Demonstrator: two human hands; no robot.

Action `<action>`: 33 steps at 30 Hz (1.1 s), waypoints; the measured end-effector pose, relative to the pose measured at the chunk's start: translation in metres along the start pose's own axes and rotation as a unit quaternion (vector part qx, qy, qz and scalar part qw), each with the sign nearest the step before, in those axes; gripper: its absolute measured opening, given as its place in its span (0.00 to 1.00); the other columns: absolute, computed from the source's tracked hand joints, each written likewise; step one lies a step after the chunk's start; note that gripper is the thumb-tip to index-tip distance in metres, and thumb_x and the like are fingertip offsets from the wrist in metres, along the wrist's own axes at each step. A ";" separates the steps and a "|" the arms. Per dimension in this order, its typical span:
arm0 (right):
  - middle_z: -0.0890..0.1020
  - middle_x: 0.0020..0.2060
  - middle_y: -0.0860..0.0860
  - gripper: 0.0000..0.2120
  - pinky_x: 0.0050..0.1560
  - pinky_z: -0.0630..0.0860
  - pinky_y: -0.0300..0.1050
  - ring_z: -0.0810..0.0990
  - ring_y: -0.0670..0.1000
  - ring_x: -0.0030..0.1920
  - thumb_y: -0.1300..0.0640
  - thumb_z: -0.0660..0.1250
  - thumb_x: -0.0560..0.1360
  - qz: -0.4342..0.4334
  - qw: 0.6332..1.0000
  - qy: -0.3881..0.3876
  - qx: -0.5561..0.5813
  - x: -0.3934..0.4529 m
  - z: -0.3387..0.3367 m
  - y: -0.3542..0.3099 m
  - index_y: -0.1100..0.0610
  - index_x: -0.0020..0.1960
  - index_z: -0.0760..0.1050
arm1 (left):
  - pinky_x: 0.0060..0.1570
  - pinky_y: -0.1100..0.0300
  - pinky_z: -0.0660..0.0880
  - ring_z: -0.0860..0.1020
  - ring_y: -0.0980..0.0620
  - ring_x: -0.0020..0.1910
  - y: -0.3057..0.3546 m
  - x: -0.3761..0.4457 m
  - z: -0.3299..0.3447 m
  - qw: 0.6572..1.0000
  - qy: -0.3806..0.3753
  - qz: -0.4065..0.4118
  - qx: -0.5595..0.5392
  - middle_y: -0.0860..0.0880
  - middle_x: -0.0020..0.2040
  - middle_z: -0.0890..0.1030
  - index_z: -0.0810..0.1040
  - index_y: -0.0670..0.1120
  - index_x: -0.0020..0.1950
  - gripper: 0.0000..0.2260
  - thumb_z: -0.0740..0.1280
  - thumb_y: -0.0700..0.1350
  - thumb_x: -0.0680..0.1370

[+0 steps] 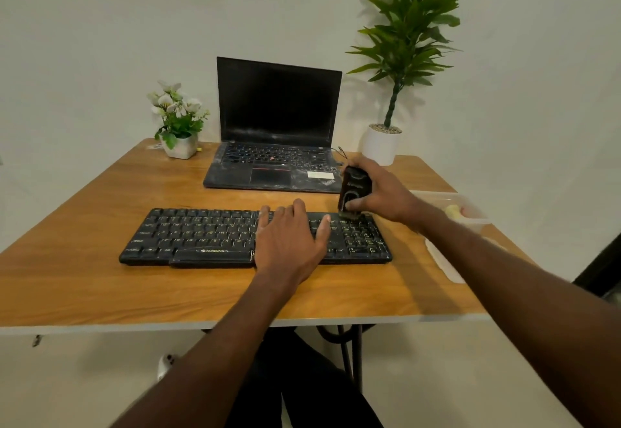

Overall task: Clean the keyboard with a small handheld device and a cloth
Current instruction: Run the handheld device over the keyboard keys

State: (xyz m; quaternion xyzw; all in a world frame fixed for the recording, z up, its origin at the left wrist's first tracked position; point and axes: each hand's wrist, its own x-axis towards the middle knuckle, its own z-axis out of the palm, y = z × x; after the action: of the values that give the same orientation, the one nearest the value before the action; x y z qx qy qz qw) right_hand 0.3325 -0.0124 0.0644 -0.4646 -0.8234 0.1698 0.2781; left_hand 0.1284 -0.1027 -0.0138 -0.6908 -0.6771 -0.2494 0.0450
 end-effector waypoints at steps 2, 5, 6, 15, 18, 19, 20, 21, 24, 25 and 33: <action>0.76 0.62 0.52 0.35 0.53 0.84 0.51 0.79 0.54 0.60 0.61 0.79 0.69 -0.021 0.999 -0.023 -0.019 -0.002 0.000 0.000 0.44 0.70 0.67 | 0.82 0.41 0.57 0.79 0.46 0.66 -0.001 0.000 0.000 1.000 0.004 0.002 -0.002 0.45 0.61 0.84 0.73 0.46 0.68 0.29 0.47 0.66 0.86; 0.77 0.62 0.52 0.36 0.52 0.83 0.48 0.79 0.53 0.59 0.61 0.79 0.70 -0.027 0.999 0.006 -0.039 -0.001 -0.001 0.001 0.47 0.71 0.66 | 0.82 0.41 0.57 0.79 0.46 0.66 0.001 -0.001 -0.001 1.000 0.000 0.002 0.001 0.45 0.60 0.84 0.73 0.46 0.67 0.29 0.47 0.66 0.86; 0.77 0.62 0.52 0.36 0.51 0.82 0.44 0.79 0.52 0.59 0.61 0.79 0.70 -0.030 0.999 0.009 -0.031 -0.001 0.000 0.001 0.47 0.71 0.66 | 0.82 0.41 0.57 0.79 0.46 0.66 0.001 -0.001 -0.001 1.000 0.000 0.002 0.000 0.45 0.61 0.84 0.73 0.46 0.68 0.29 0.47 0.66 0.86; 0.76 0.59 0.51 0.34 0.41 0.82 0.37 0.81 0.49 0.54 0.62 0.79 0.70 -0.009 0.999 -0.005 -0.030 -0.014 -0.008 0.007 0.48 0.70 0.67 | 0.82 0.41 0.55 0.79 0.45 0.67 0.000 0.000 -0.002 1.000 -0.002 0.004 -0.001 0.45 0.62 0.83 0.73 0.45 0.68 0.29 0.47 0.66 0.87; 0.77 0.57 0.51 0.35 0.42 0.79 0.37 0.81 0.53 0.53 0.62 0.79 0.70 -0.005 0.997 0.005 -0.073 -0.014 -0.009 0.006 0.49 0.71 0.67 | 0.83 0.41 0.55 0.79 0.46 0.67 0.000 -0.001 -0.001 1.000 -0.005 0.002 -0.004 0.45 0.62 0.83 0.73 0.45 0.69 0.30 0.47 0.66 0.87; 0.76 0.57 0.51 0.35 0.42 0.78 0.37 0.80 0.53 0.53 0.62 0.79 0.70 -0.004 0.997 0.012 -0.070 -0.013 -0.009 0.006 0.48 0.71 0.67 | 0.83 0.41 0.55 0.78 0.46 0.68 0.000 -0.002 -0.002 1.000 -0.005 0.002 -0.006 0.45 0.63 0.83 0.73 0.45 0.70 0.30 0.47 0.66 0.87; 0.76 0.58 0.51 0.35 0.43 0.78 0.37 0.80 0.53 0.54 0.62 0.79 0.70 -0.001 0.998 0.012 -0.057 -0.012 -0.008 0.005 0.48 0.70 0.67 | 0.83 0.41 0.54 0.78 0.46 0.68 0.000 -0.003 -0.002 1.000 -0.006 0.001 -0.009 0.45 0.63 0.83 0.73 0.44 0.70 0.30 0.47 0.66 0.87; 0.76 0.59 0.51 0.35 0.44 0.78 0.37 0.79 0.52 0.55 0.62 0.79 0.70 0.000 0.999 0.004 -0.044 -0.012 -0.009 0.004 0.47 0.70 0.67 | 0.83 0.41 0.54 0.78 0.46 0.68 0.001 -0.003 -0.003 1.000 -0.005 0.001 -0.010 0.45 0.64 0.83 0.73 0.44 0.70 0.30 0.47 0.66 0.87; 0.77 0.59 0.52 0.35 0.41 0.77 0.36 0.80 0.53 0.54 0.63 0.79 0.70 0.008 0.997 -0.005 -0.071 -0.012 -0.013 0.007 0.46 0.70 0.67 | 0.82 0.42 0.54 0.78 0.46 0.68 0.001 -0.002 -0.004 1.000 -0.005 0.000 -0.007 0.45 0.63 0.83 0.73 0.44 0.70 0.30 0.47 0.66 0.87; 0.77 0.58 0.52 0.35 0.40 0.77 0.35 0.80 0.53 0.54 0.63 0.79 0.70 0.016 0.997 0.004 -0.077 -0.012 -0.015 0.007 0.47 0.71 0.66 | 0.82 0.41 0.54 0.78 0.46 0.68 0.000 -0.003 -0.004 1.000 -0.005 0.000 -0.006 0.45 0.63 0.83 0.73 0.44 0.70 0.30 0.47 0.66 0.87; 0.78 0.62 0.57 0.37 0.46 0.79 0.42 0.80 0.58 0.58 0.63 0.79 0.70 0.053 0.995 0.037 -0.077 -0.015 -0.015 0.008 0.49 0.72 0.65 | 0.82 0.41 0.55 0.79 0.45 0.67 0.001 -0.003 -0.005 1.000 -0.007 0.000 0.003 0.45 0.62 0.83 0.74 0.44 0.69 0.30 0.47 0.66 0.87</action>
State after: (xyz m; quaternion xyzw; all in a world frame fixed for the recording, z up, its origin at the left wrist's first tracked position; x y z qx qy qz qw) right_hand 0.3529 -0.0208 0.0676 -0.5340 -0.7970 0.1030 0.2626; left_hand 0.1283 -0.1070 -0.0106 -0.6921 -0.6785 -0.2426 0.0426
